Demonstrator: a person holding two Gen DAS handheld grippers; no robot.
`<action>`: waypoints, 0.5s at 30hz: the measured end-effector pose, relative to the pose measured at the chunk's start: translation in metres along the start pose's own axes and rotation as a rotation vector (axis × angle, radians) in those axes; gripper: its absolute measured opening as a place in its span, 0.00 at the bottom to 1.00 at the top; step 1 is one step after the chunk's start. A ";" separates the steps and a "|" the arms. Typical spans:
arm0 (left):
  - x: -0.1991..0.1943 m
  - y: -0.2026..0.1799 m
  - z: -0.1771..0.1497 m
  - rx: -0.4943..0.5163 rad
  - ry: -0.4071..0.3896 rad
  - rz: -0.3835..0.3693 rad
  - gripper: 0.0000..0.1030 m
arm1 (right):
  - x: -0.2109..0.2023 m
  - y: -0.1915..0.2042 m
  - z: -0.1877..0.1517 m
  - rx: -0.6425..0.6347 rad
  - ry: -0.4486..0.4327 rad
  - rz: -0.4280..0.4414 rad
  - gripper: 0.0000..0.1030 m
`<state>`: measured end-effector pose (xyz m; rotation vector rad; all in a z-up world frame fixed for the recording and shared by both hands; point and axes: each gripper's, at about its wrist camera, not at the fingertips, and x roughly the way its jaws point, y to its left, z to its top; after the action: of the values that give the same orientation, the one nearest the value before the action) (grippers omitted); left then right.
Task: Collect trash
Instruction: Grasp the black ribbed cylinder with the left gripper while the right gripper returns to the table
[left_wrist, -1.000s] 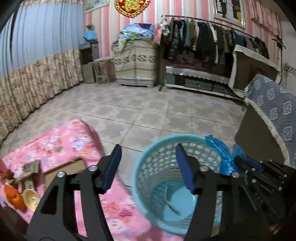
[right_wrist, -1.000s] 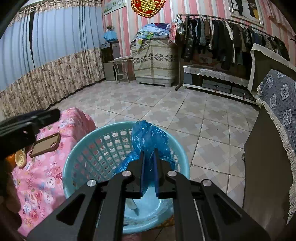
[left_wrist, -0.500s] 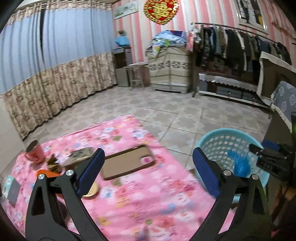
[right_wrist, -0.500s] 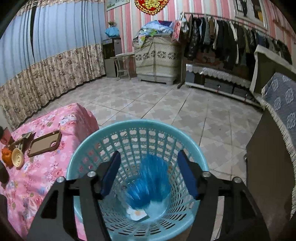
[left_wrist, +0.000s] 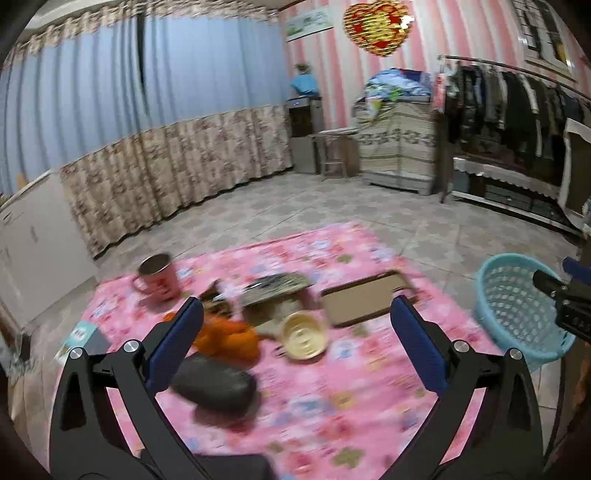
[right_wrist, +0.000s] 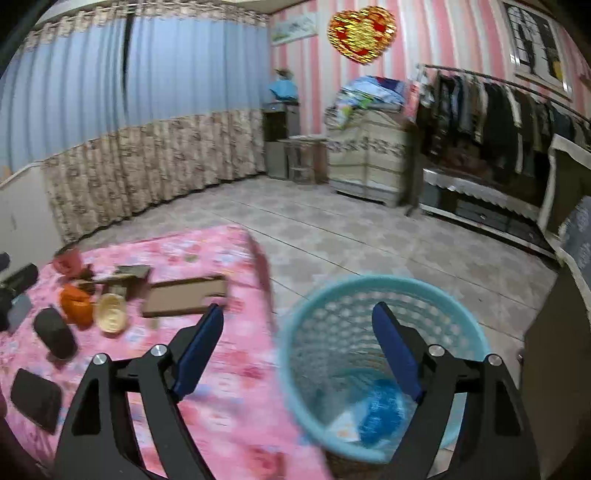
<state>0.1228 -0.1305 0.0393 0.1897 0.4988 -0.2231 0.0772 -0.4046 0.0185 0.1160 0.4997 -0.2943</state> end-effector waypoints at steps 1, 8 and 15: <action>0.000 0.008 -0.003 -0.007 0.009 0.010 0.95 | -0.001 0.012 0.000 -0.013 -0.008 0.016 0.80; -0.008 0.085 -0.020 -0.098 0.029 0.105 0.95 | -0.001 0.067 0.002 -0.026 -0.011 0.124 0.80; 0.006 0.142 -0.020 -0.182 0.057 0.153 0.95 | 0.008 0.117 0.009 -0.070 -0.011 0.195 0.82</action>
<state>0.1554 0.0096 0.0367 0.0567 0.5559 -0.0220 0.1240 -0.2970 0.0265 0.0940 0.4832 -0.0871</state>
